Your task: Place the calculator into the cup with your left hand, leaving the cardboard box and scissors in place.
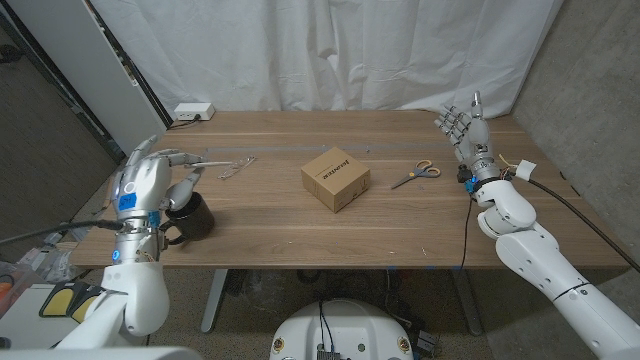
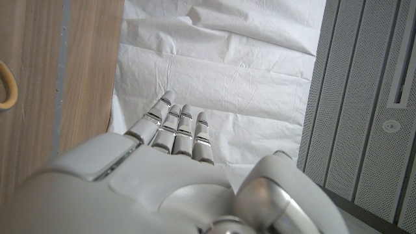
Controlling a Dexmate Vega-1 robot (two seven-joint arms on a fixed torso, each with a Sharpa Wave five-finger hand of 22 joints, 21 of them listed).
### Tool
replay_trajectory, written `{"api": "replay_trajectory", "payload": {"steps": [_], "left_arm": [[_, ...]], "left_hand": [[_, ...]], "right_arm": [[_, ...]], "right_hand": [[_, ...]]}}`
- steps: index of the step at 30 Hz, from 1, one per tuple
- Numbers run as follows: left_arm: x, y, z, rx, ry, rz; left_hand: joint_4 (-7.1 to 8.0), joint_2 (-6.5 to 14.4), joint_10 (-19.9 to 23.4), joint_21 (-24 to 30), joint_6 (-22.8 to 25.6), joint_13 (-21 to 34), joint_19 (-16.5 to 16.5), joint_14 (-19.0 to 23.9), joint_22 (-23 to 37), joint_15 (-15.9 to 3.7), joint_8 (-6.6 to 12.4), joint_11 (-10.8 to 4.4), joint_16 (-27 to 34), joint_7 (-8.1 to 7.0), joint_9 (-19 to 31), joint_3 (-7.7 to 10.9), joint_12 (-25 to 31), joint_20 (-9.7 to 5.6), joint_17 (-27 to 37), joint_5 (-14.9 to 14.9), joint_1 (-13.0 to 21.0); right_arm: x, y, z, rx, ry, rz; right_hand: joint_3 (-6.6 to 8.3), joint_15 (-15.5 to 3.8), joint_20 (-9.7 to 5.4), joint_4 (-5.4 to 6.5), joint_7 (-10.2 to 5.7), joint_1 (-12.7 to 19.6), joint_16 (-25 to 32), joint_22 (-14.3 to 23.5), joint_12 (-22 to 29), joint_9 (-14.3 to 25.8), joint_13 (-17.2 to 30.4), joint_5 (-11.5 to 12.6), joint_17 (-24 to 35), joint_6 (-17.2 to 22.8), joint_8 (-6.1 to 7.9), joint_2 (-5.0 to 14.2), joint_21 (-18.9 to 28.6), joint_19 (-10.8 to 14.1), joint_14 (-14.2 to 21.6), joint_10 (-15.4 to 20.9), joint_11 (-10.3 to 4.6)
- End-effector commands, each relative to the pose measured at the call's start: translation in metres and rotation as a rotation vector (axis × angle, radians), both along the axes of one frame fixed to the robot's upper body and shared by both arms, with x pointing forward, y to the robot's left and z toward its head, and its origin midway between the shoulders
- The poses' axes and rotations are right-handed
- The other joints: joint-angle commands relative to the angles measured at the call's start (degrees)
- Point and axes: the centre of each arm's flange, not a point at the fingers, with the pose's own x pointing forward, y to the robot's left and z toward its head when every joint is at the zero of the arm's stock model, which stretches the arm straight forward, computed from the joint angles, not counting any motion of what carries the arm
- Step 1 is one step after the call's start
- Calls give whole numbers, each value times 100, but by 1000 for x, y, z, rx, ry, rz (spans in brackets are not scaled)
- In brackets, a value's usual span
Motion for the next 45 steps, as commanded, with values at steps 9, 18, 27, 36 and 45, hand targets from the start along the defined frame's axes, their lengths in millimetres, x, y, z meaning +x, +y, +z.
{"api": "replay_trajectory", "payload": {"steps": [9, 18, 27, 36, 45], "left_arm": [[-22, 20, -11, -15, -25, 105], [-30, 33, -16, -42, -40, 161], [-32, 42, -21, -57, -29, 210], [-33, 49, -26, -49, -14, 258], [-32, 59, -28, -44, 6, 303]], "left_hand": [[31, 1, 79, -16, 842, 31, 44, 76, 17, -789, 34, -7, 3, 220, 119, 47, 30, -324, 5, 40, -25], [33, 0, 88, -18, 850, 32, 44, 82, 17, -792, 42, -7, 2, 216, 128, 61, 32, -328, 5, 42, -16], [40, -6, 96, -13, 862, 32, 59, 83, 16, -788, 51, -6, 1, 217, 132, 66, 34, -342, 5, 41, -21], [46, -13, 94, -12, 856, 32, 67, 83, 16, -789, 51, -7, -1, 215, 135, 71, 31, -352, 5, 41, -24], [51, -12, 97, -10, 862, 32, 77, 96, 16, -790, 58, -7, 3, 216, 137, 83, 31, -347, 6, 43, -22]], "right_arm": [[5, 8, 1, -19, 17, 17], [9, 10, 3, -28, 27, 21], [13, 12, 3, -34, 38, 20], [16, 15, 2, -34, 47, 21], [19, 17, 2, -38, 57, 25]], "right_hand": [[-29, 31, 11, 24, -8, -1, -17, 17, -20, 11, 11, 40, 15, 34, -8, 65, -16, 7, 31, 25, 21], [-32, 36, 10, 23, -4, -3, -17, 17, -19, 11, 12, 40, 15, 32, -10, 67, -15, 11, 32, 30, 25], [-36, 38, 10, 21, -9, -3, -18, 17, -22, 11, 12, 40, 14, 33, -10, 70, -15, 9, 31, 28, 16], [-39, 32, 12, 19, -12, -4, -20, 17, -23, 11, 12, 40, 14, 33, -11, 73, -15, 10, 28, 28, 18], [-42, 39, 11, 17, -11, -4, -18, 17, -23, 11, 12, 41, 14, 34, -11, 76, -15, 11, 33, 31, 16]]}}
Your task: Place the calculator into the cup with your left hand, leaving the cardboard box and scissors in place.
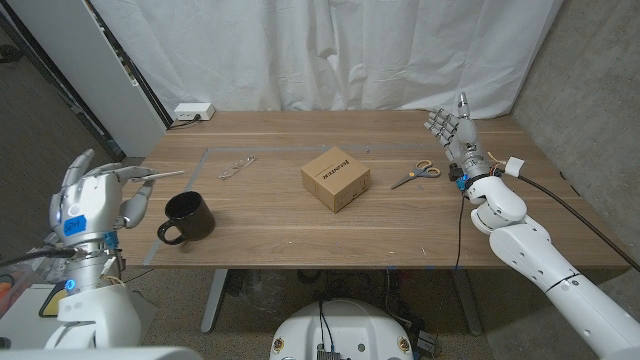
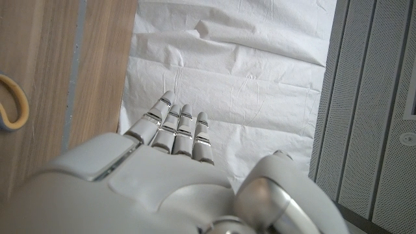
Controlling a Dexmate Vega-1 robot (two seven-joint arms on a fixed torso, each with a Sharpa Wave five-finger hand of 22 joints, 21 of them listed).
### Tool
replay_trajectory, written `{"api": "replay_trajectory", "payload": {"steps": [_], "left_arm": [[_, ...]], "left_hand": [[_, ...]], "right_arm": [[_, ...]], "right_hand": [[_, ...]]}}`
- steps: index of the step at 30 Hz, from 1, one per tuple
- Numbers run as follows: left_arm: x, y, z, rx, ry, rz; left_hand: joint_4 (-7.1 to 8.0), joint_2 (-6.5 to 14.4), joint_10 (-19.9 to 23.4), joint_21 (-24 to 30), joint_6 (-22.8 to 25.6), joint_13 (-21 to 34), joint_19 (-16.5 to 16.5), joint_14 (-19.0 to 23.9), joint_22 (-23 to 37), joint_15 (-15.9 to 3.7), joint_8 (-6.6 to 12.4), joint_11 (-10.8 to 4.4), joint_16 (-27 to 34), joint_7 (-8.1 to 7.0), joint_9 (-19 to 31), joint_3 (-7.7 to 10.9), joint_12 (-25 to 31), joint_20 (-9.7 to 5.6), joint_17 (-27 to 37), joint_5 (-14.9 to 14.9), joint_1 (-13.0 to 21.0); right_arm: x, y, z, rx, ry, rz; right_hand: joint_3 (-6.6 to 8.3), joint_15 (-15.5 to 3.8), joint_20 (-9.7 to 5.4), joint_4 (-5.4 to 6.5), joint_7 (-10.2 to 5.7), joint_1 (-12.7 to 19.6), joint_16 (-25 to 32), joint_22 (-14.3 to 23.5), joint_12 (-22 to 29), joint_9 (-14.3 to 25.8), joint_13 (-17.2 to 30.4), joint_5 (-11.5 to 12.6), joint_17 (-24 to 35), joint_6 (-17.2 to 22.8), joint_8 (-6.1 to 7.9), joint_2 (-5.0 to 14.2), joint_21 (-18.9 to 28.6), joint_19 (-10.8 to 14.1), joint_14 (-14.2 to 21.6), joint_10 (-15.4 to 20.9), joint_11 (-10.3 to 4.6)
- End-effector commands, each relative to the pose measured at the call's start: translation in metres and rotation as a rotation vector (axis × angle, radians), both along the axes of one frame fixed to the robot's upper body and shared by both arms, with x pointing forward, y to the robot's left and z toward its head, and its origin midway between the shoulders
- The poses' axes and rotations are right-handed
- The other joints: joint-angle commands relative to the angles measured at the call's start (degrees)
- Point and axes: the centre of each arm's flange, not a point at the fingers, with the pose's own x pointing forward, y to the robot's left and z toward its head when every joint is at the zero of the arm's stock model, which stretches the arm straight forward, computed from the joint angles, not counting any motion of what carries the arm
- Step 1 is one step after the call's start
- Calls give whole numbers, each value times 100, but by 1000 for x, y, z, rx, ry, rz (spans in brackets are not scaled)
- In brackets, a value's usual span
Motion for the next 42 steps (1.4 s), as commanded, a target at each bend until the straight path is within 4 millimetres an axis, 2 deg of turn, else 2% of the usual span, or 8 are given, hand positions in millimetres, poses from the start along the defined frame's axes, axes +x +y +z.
{"api": "replay_trajectory", "payload": {"steps": [1, 26, 42], "left_arm": [[0, 13, -4, -2, 27, 66], [21, 23, -4, 38, 112, 116], [39, 16, -2, 66, 191, 116]], "left_hand": [[6, 26, 43, -9, 851, 23, 58, 48, 16, -783, 36, 4, 3, 225, 138, 37, 34, -334, 6, 17, 14], [12, 11, 46, -13, 855, 23, 65, 59, 15, -785, 46, 4, 0, 225, 140, 62, 34, -355, 5, 22, 25], [23, -3, 47, -25, 849, 23, 40, 49, 15, -783, 49, 4, -8, 219, 141, 75, 32, -335, 3, 22, 20]], "right_arm": [[4, 3, -1, -4, 14, 2], [3, 3, -5, -1, 22, -8], [-3, -2, -8, 13, 19, -23]], "right_hand": [[-43, 39, 11, 16, -10, 18, -17, 17, -25, 11, 12, 41, 14, 37, -10, 53, -15, 11, 35, 28, 17], [-52, 40, 10, 10, -16, 19, -19, 17, -29, 12, 12, 41, 13, 34, -14, 61, -15, 12, 34, 26, 20], [-57, 44, 11, 6, -14, 19, -18, 17, -30, 12, 12, 41, 13, 36, -13, 66, -15, 13, 36, 28, 7]]}}
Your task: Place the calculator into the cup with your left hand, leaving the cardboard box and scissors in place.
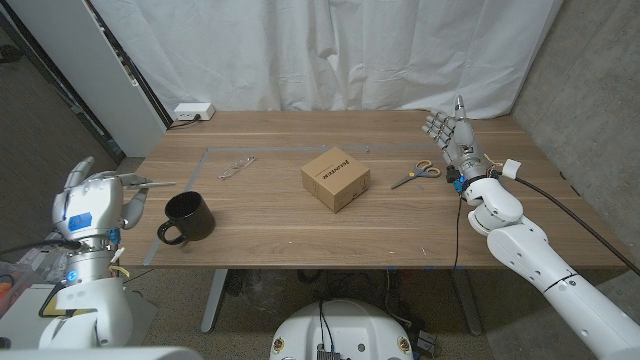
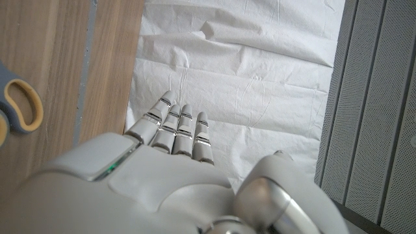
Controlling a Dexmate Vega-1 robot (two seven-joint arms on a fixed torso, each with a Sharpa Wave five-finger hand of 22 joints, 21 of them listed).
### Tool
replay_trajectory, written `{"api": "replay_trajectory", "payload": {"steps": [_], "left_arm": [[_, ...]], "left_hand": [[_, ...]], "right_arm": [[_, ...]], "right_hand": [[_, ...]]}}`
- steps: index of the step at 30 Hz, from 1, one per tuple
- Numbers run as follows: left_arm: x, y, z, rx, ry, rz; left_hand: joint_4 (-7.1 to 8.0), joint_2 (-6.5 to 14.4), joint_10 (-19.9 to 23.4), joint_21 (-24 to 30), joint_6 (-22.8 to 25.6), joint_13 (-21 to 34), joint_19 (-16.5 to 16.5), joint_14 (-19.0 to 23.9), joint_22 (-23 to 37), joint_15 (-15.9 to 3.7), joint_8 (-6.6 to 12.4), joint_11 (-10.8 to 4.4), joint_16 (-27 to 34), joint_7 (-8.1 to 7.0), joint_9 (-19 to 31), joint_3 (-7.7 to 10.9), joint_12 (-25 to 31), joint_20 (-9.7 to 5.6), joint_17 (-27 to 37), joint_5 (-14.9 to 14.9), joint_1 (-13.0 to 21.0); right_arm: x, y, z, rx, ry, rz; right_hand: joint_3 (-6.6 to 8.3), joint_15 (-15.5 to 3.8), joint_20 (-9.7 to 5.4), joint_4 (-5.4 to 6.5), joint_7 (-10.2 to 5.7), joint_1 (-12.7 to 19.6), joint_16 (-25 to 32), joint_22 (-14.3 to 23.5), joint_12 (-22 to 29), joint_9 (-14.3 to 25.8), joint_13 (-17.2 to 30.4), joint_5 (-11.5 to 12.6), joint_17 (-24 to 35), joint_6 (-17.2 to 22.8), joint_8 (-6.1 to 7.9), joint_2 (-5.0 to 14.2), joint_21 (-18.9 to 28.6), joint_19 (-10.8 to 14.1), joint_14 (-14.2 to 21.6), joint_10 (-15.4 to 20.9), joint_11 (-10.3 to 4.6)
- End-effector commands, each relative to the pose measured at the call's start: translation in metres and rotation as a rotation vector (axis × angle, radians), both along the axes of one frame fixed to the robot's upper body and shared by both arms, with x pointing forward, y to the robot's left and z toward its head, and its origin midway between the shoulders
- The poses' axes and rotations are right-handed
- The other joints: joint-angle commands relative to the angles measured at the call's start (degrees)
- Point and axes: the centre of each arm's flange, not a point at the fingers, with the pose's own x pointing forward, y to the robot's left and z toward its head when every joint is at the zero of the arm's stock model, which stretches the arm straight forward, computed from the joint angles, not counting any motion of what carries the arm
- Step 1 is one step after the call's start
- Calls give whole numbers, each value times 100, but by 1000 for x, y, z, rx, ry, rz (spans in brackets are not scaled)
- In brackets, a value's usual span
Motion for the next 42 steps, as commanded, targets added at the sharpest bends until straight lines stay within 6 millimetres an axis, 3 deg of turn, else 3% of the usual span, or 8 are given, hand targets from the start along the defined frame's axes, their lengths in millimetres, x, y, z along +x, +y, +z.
{"api": "replay_trajectory", "payload": {"steps": [1, 23, 42], "left_arm": [[12, -3, 1, 9, 50, 2], [26, -22, 0, 13, 163, -46], [33, -20, 5, 31, 225, 17]], "left_hand": [[23, -3, 50, -24, 850, 31, 46, 27, 15, -764, 32, 5, -9, 220, 142, 75, 31, -344, 19, 44, 18], [32, -21, 53, -45, 845, 31, -20, -28, 15, -761, 36, 3, -22, 220, 144, 90, 31, -318, 19, 46, 18], [43, -32, 58, -50, 835, 32, -55, -92, 15, -755, 36, 2, -28, 217, 146, 100, 32, -307, 20, 49, 13]], "right_arm": [[-5, -5, -3, 11, -5, -13], [-7, -9, -4, 15, -6, -16], [-5, -13, -8, 24, 7, -17]], "right_hand": [[-9, 42, 13, 7, -14, 19, -19, 17, -5, 12, 12, 41, 13, 37, -13, 66, -15, 12, 34, 31, 12], [-17, 44, 11, -1, -19, 22, -19, 17, -9, 12, 12, 42, 12, 41, -13, 72, -15, 13, 38, 28, 5], [-21, 48, 16, -6, -9, 25, -19, 17, -8, 12, 13, 42, 12, 36, -15, 79, -16, 12, 41, 34, 5]]}}
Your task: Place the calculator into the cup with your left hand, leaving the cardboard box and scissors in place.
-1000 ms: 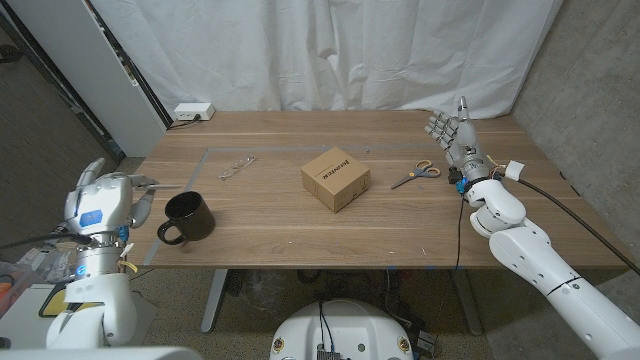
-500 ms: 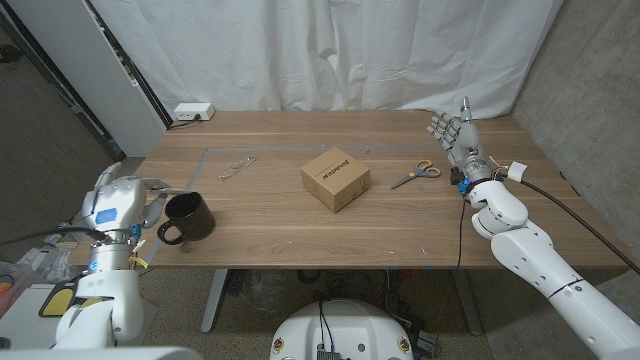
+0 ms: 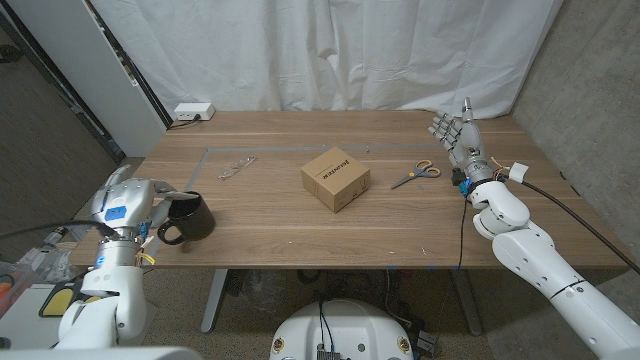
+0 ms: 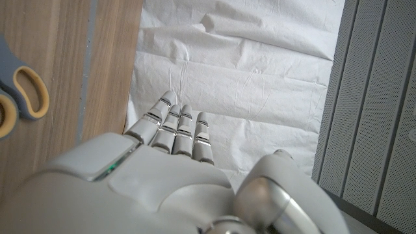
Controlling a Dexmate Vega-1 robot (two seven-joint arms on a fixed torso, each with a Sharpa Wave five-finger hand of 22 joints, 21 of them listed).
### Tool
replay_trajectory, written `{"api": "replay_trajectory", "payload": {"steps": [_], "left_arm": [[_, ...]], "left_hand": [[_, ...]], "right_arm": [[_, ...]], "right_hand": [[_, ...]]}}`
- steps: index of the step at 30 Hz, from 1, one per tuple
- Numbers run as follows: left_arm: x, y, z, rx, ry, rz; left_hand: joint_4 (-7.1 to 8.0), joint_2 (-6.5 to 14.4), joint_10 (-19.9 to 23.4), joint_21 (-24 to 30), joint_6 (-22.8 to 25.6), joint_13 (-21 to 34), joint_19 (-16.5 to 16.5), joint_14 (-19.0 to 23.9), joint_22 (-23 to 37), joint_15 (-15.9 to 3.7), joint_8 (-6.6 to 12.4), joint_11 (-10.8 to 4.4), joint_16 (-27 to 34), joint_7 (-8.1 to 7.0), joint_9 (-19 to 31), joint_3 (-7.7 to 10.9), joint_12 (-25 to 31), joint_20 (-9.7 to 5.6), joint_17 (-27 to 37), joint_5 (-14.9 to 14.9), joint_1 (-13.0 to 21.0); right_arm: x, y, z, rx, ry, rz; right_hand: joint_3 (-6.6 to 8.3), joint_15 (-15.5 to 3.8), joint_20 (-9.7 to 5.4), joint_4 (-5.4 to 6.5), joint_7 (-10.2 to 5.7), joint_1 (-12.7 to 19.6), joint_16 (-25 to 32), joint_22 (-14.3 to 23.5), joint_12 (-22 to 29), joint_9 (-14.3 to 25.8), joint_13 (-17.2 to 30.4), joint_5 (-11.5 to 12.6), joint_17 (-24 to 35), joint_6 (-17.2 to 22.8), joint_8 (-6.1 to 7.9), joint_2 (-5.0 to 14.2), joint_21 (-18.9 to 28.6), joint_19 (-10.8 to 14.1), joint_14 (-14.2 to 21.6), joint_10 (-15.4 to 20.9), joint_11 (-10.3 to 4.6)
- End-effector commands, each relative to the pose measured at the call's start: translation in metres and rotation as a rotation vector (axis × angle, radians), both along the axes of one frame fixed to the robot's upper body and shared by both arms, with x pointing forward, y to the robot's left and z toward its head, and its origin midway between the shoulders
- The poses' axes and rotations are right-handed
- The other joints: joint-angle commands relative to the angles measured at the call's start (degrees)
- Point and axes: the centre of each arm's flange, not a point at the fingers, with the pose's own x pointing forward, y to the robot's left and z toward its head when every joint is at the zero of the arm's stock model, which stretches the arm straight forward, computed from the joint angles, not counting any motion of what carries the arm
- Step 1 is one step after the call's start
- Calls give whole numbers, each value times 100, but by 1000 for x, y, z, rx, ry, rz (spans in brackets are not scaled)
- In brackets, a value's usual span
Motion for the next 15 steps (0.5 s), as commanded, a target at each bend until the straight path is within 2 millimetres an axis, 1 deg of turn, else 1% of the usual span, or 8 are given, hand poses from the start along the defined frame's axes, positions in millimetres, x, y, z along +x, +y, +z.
{"api": "replay_trajectory", "payload": {"steps": [1, 6, 15], "left_arm": [[8, 1, 2, 15, 40, 27], [13, 1, 0, 23, 63, 37], [16, -2, -1, 45, 99, 43]], "left_hand": [[43, -32, 58, -4, 835, 8, -3, -22, 15, -780, 36, 3, -27, 216, 146, 102, 30, -313, 19, 27, 14], [46, -32, 57, -3, 837, 8, -5, -28, 15, -779, 39, 3, -23, 215, 147, 108, 29, -304, 21, 28, 15], [48, -39, 57, 1, 840, 8, -4, -38, 14, -776, 42, 2, -21, 214, 148, 114, 30, -314, 21, 29, 17]], "right_arm": [[2, -3, -3, 4, 10, -2], [2, -4, -3, 4, 11, -2], [1, -5, -4, 8, 12, -5]], "right_hand": [[-22, 13, 12, -6, -8, -6, -18, 17, -10, 12, 13, 42, 12, 37, -15, 47, -15, 13, 11, 33, 6], [-24, 14, 11, -7, -10, -6, -19, 17, -10, 12, 13, 42, 12, 37, -15, 49, -15, 13, 9, 36, 8], [-25, 20, 12, -10, -15, -4, -18, 17, -13, 12, 13, 42, 12, 37, -15, 55, -14, 14, 13, 29, 9]]}}
